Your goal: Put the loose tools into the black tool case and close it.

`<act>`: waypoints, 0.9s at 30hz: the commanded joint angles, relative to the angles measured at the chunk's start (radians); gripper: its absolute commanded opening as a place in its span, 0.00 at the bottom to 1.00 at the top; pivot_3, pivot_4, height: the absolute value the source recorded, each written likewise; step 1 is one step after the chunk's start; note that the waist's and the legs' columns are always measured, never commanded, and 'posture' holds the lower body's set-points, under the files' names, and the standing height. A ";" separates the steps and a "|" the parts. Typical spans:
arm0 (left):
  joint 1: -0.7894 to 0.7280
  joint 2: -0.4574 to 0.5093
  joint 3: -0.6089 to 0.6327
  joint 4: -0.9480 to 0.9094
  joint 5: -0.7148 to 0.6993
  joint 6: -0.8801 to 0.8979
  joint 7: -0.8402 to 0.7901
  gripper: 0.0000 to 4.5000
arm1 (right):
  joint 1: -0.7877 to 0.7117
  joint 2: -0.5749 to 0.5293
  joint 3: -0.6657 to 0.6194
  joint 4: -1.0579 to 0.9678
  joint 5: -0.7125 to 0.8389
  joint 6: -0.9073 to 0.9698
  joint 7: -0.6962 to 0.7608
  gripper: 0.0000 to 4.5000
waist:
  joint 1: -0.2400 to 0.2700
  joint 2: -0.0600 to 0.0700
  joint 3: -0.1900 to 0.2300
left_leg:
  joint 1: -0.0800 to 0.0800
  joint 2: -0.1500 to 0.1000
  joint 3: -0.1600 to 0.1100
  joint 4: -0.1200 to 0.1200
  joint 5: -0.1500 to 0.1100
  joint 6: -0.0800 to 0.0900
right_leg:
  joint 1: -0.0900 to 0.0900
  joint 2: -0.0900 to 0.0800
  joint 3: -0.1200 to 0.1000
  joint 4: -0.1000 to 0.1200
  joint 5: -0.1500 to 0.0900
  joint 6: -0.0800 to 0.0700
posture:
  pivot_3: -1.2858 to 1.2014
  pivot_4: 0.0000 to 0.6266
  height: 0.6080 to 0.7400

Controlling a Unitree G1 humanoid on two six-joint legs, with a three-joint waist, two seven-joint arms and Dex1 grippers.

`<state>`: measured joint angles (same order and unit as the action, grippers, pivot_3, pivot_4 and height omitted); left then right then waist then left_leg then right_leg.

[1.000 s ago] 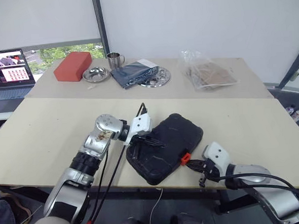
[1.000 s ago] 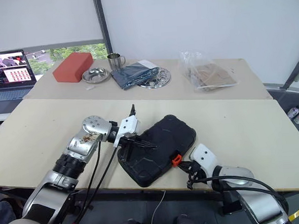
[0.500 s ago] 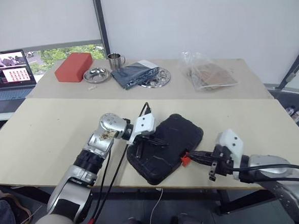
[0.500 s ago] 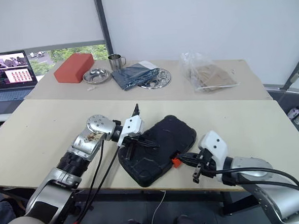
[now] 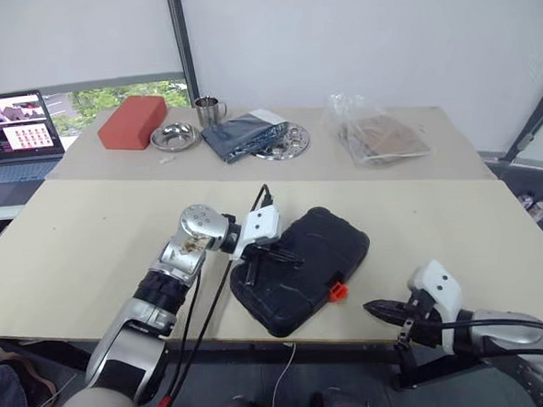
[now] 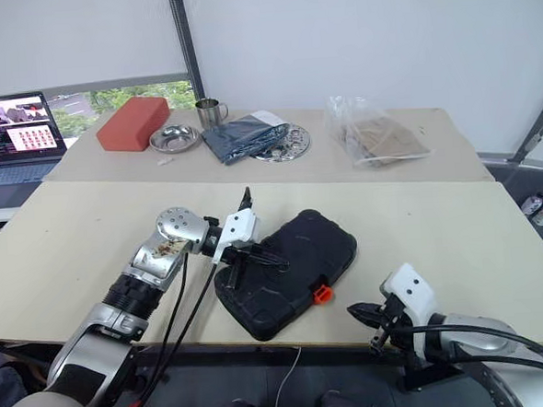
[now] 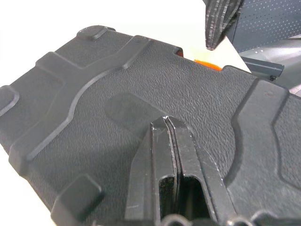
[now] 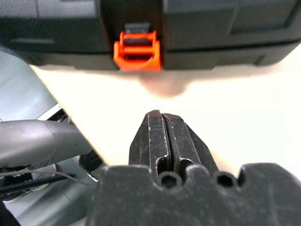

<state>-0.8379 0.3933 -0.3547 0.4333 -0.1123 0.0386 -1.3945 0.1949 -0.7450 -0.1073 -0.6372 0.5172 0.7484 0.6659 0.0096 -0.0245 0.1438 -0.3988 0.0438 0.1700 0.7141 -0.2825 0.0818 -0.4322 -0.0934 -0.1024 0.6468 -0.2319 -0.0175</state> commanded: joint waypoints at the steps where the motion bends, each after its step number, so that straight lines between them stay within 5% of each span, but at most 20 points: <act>1: -0.003 -0.006 -0.035 0.028 0.043 -0.010 -0.009 0.01 | -0.060 0.049 0.086 0.054 -0.058 -0.042 -0.035 0.01 | 0.000 0.000 0.000 | 0.000 0.000 0.000 0.000 0.000 0.000 | 0.000 0.000 0.000 0.000 0.000 0.000 | 0.52 0.24 0.97; 10: -0.016 -0.006 -0.070 0.083 0.098 -0.124 -0.010 0.01 | -0.235 0.150 0.201 0.152 -0.131 -0.059 -0.069 0.01 | 0.001 0.000 -0.001 | -0.001 0.000 0.000 0.000 0.000 0.000 | -0.001 0.001 0.001 0.000 0.002 -0.002 | 0.52 0.24 0.97; 21: -0.024 -0.019 -0.085 0.146 0.135 -0.210 0.004 0.01 | -0.376 0.210 0.026 0.004 0.101 0.103 -0.083 0.01 | -0.028 0.000 -0.001 | -0.002 0.001 0.001 0.000 0.001 -0.002 | -0.005 0.001 0.003 0.001 0.003 -0.005 | 0.52 0.24 0.97; 27: -0.032 -0.034 -0.077 0.178 0.143 -0.228 0.011 0.01 | -0.366 0.198 0.080 0.043 0.058 0.103 -0.094 0.01 | -0.015 0.002 -0.007 | 0.000 0.001 0.000 -0.003 0.001 -0.002 | -0.002 0.003 0.002 0.000 0.002 -0.005 | 0.52 0.24 0.97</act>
<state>-0.8952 0.3548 -0.3921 0.5641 -0.0256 -0.1968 -1.3772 -0.1817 -0.5400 -0.0360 -0.5969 0.5913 0.8665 0.5797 -0.0057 -0.0227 0.1367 -0.3993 0.0447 0.1702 0.7113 -0.2817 0.0804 -0.4347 -0.0908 -0.0998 0.6473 -0.2292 -0.0234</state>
